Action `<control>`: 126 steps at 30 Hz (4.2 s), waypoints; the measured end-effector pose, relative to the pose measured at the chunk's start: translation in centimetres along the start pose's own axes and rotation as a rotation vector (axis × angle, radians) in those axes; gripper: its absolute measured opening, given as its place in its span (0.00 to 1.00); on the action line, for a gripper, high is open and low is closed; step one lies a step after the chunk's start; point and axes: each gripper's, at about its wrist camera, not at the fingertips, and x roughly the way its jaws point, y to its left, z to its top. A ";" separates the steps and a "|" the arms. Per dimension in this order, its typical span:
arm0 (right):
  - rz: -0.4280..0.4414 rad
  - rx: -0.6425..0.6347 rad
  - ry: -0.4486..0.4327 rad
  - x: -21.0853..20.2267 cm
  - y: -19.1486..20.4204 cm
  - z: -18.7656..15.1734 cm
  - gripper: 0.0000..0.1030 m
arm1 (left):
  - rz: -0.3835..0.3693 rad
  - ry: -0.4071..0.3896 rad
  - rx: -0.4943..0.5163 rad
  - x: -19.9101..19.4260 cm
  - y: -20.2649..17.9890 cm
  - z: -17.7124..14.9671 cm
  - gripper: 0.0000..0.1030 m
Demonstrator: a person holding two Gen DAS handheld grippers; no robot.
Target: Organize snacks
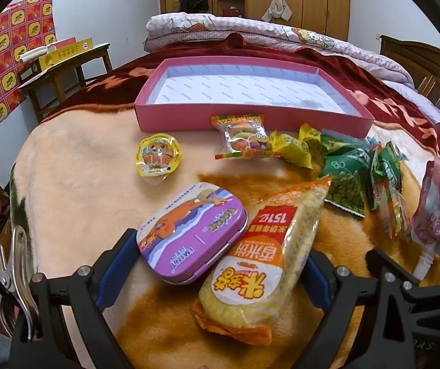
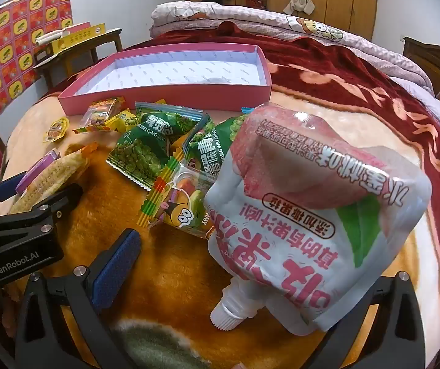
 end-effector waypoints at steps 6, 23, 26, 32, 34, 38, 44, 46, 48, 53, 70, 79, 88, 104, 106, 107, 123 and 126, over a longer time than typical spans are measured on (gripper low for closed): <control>0.001 0.000 0.000 0.0 0.0 0.0 1.00 | 0.001 -0.001 0.001 0.0 0.0 0.0 0.94; 0.000 0.000 -0.003 -0.1 0.0 -0.1 1.00 | 0.000 -0.003 -0.001 0.0 0.0 0.0 0.94; 0.000 0.000 -0.004 -0.1 0.0 -0.1 1.00 | 0.000 -0.004 -0.001 0.0 0.0 0.0 0.94; 0.000 0.000 -0.005 -0.1 0.0 -0.1 1.00 | -0.001 -0.004 -0.001 0.0 0.0 0.0 0.94; 0.000 0.000 -0.005 -0.1 0.0 -0.1 1.00 | -0.001 -0.004 -0.001 0.0 0.0 0.0 0.94; 0.000 0.000 -0.005 -0.1 0.0 -0.1 1.00 | -0.001 -0.004 -0.001 0.0 0.0 0.0 0.94; 0.000 0.000 -0.006 -0.1 0.0 -0.1 1.00 | -0.001 -0.005 -0.001 0.0 0.0 0.0 0.94; 0.000 0.000 -0.006 -0.1 0.0 -0.1 1.00 | -0.001 -0.005 -0.001 0.0 0.0 0.0 0.94; 0.000 0.000 -0.006 -0.1 0.0 -0.1 1.00 | -0.001 -0.005 -0.001 0.0 0.0 0.0 0.94; 0.000 0.000 -0.006 -0.1 0.0 -0.1 1.00 | -0.001 -0.005 -0.001 0.0 0.0 0.0 0.94; 0.000 0.000 -0.007 -0.1 0.0 -0.1 1.00 | -0.001 -0.006 -0.001 0.0 0.0 0.0 0.94; 0.000 0.000 -0.008 -0.1 0.0 -0.1 1.00 | -0.001 -0.006 -0.001 0.0 0.0 0.0 0.94; -0.001 0.000 -0.005 -0.1 0.0 -0.1 1.00 | -0.002 -0.006 -0.001 0.0 0.0 0.0 0.94; 0.071 -0.002 0.017 -1.4 -0.6 -0.7 1.00 | -0.069 0.040 0.060 -1.7 0.2 -0.5 0.90; 0.088 -0.002 0.020 -1.6 -0.9 -0.7 1.00 | -0.083 0.044 0.071 -2.0 0.4 -0.7 0.89; 0.095 0.000 0.019 -1.7 -1.1 -0.7 1.00 | -0.088 0.048 0.075 -2.1 0.5 -0.7 0.88; 0.156 0.001 -0.031 -3.4 -2.5 0.1 1.00 | -0.201 -0.006 0.127 -6.3 1.6 -0.6 0.84; 0.170 0.013 -0.030 -3.5 -2.8 0.1 1.00 | -0.216 -0.013 0.133 -6.6 1.4 -0.5 0.84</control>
